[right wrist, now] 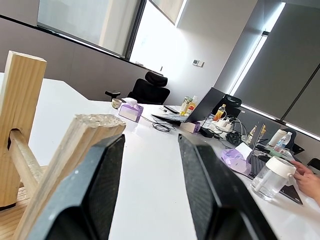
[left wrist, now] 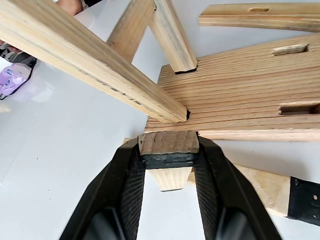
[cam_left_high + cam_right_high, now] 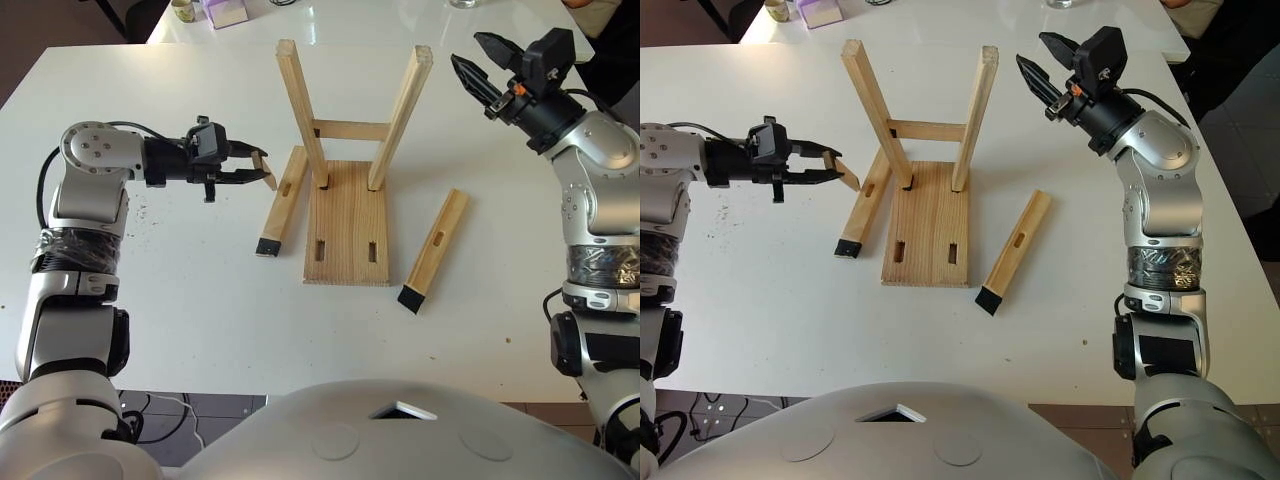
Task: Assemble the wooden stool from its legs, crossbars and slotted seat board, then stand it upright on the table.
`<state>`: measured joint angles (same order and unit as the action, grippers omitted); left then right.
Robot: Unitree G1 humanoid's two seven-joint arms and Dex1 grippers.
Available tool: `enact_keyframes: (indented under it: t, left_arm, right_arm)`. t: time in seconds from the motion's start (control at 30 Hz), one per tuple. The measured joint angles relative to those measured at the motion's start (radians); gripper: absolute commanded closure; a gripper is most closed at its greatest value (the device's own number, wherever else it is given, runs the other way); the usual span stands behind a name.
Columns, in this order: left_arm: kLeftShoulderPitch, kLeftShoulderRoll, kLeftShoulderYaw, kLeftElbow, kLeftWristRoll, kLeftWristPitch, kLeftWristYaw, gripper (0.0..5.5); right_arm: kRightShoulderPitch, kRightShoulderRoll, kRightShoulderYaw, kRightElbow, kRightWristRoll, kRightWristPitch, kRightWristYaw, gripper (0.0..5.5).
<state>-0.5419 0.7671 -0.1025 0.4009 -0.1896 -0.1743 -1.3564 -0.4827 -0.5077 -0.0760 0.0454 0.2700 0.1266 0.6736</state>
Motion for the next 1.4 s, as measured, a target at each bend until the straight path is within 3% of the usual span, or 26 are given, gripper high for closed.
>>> enact_keyframes:
  t: [1.4]
  left_arm:
    - [0.034, -0.024, -0.003, -0.118, -0.022, 0.021, -0.018, 4.17]
  right_arm:
    - [0.008, 0.013, 0.019, -0.001, 0.000, -0.005, 0.014, 3.54]
